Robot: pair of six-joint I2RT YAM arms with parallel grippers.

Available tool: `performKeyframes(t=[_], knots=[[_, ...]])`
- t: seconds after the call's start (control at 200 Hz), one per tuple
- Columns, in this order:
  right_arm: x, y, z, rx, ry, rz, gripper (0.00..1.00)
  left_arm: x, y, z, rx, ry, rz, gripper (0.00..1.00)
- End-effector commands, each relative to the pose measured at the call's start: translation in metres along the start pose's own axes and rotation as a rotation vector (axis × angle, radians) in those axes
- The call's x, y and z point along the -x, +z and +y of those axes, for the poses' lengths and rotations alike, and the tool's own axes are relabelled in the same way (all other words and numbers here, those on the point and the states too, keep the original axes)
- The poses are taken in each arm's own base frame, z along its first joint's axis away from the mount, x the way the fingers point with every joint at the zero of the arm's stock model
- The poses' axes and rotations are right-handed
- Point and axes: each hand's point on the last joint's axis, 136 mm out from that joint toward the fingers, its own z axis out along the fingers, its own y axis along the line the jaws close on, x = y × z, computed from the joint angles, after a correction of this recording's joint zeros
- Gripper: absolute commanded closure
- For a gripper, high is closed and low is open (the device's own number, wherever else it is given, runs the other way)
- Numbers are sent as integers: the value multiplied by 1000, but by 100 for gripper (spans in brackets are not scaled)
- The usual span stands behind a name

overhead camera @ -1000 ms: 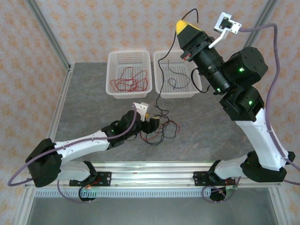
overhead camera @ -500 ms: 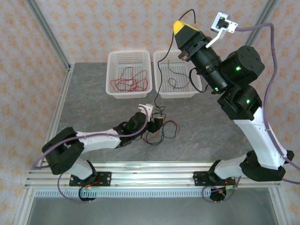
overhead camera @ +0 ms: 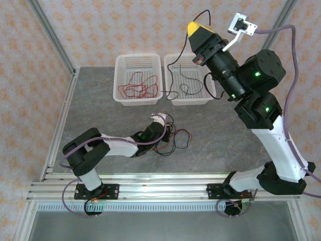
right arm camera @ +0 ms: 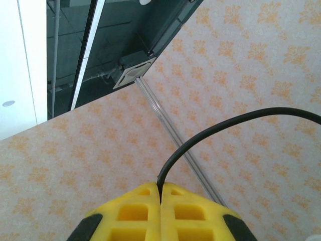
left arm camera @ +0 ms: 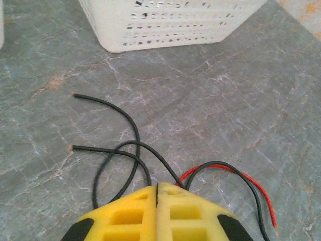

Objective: Untangle the cables

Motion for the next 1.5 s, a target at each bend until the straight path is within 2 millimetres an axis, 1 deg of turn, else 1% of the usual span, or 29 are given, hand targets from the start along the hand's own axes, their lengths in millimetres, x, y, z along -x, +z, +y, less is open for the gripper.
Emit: performKeyframes(t=[0.0, 0.09, 0.125, 0.275, 0.455, 0.546, 0.606, 0.756, 0.906, 0.996, 1.066, 1.146, 1.211, 1.326, 1.421, 1.497], knots=[[34, -18, 17, 37, -2, -81, 100, 12, -1, 3, 36, -29, -47, 100], [34, -18, 13, 12, -23, -88, 100, 15, -11, 6, 40, -33, -59, 100], [33, -17, 11, 3, -32, -90, 100, 20, -16, 6, 37, -36, -69, 99], [29, -9, -1, -57, -87, -97, 100, 40, -42, 9, 36, -40, -119, 88], [20, 10, -25, -162, -179, -97, 100, 57, -79, 22, 67, -48, -179, 71], [15, 22, -40, -214, -230, -95, 100, 59, -95, 31, 87, -51, -195, 66], [12, 32, -55, -248, -262, -91, 100, 59, -104, 36, 96, -56, -203, 64], [6, 53, -102, -338, -317, -73, 100, 57, -123, 47, 106, -78, -221, 57], [-6, 73, -152, -429, -367, -40, 100, 59, -139, 55, 107, -105, -249, 52], [-20, 82, -190, -495, -380, -2, 100, 61, -147, 59, 112, -118, -267, 49], [-33, 86, -225, -558, -385, 32, 100, 63, -152, 61, 114, -124, -279, 48], [-54, 88, -267, -631, -389, 79, 100, 66, -156, 61, 112, -129, -286, 48], [-74, 87, -303, -692, -387, 125, 100, 67, -157, 61, 111, -130, -286, 48], [-113, 79, -363, -800, -393, 217, 100, 67, -158, 60, 106, -134, -284, 47], [-149, 69, -407, -869, -394, 305, 100, 68, -159, 60, 105, -136, -286, 47], [-179, 61, -436, -910, -394, 383, 100, 68, -160, 60, 106, -138, -288, 47]])
